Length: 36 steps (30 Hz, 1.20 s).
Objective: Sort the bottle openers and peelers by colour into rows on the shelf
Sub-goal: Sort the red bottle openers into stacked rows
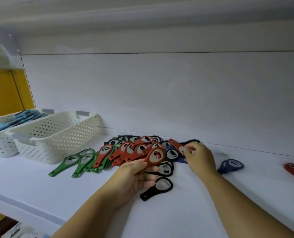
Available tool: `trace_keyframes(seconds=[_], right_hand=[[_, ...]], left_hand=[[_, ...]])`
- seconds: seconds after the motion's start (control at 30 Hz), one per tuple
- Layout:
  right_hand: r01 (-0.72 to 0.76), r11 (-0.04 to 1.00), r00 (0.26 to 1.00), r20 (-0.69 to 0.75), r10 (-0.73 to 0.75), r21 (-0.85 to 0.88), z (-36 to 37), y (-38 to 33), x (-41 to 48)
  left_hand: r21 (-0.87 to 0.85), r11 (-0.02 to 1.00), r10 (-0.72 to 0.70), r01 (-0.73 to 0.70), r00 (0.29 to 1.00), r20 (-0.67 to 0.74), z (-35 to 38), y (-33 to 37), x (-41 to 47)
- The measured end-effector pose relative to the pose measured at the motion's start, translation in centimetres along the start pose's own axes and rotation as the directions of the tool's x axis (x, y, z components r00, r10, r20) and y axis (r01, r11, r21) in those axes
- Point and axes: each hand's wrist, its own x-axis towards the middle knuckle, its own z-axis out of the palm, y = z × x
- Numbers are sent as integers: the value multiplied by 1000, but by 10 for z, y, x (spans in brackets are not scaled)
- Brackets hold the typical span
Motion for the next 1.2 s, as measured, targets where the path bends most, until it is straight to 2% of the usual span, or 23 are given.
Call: trace_keyframes(seconds=[0.13,0.2,0.3,0.43,0.5,0.53,0.6,0.7,0.8,0.93,1.07,1.2], right_hand=[[-132,943,978,116,174,-307,7,5,9],[-154,928,974,106,201,-340,10,4,12],[-193,958,976,63,210,-210,10,5,15],[-157,971,983,-61,171,180,5,4,15],[-110,903,972,-146,186,416,-1,-1,13],[-105,842,971,-130,203,530,-4,-6,11],[-140,723,985,21,170,676,-6,-18,5],[-143,719,970,241,-36,680,-2,-35,-7],[-53,791,945,286,-158,610,5,-44,-16],[-22,819,897,373,-236,573,13,-53,-27],[34,822,904,334,-268,569,13,-61,-31],[123,801,958,142,-251,586,17,-62,-36]], left_hand=[[-82,997,-15,13,1000,-27,1,0,-1],[-113,993,-30,26,999,-35,1,0,0],[-121,992,-39,37,999,-20,-2,-1,3],[-86,995,-55,56,998,14,-4,-1,6],[-67,996,-62,63,998,29,-4,-2,5],[-63,996,-63,65,997,36,-4,-2,5],[-65,996,-63,65,997,35,-4,-1,6],[-42,998,-51,53,998,32,-3,0,5],[-17,999,-39,40,998,52,-3,-2,3],[32,999,-30,27,995,99,-5,-4,1],[26,999,-38,35,991,130,-5,2,-1],[53,996,-79,74,990,114,-8,12,-2]])
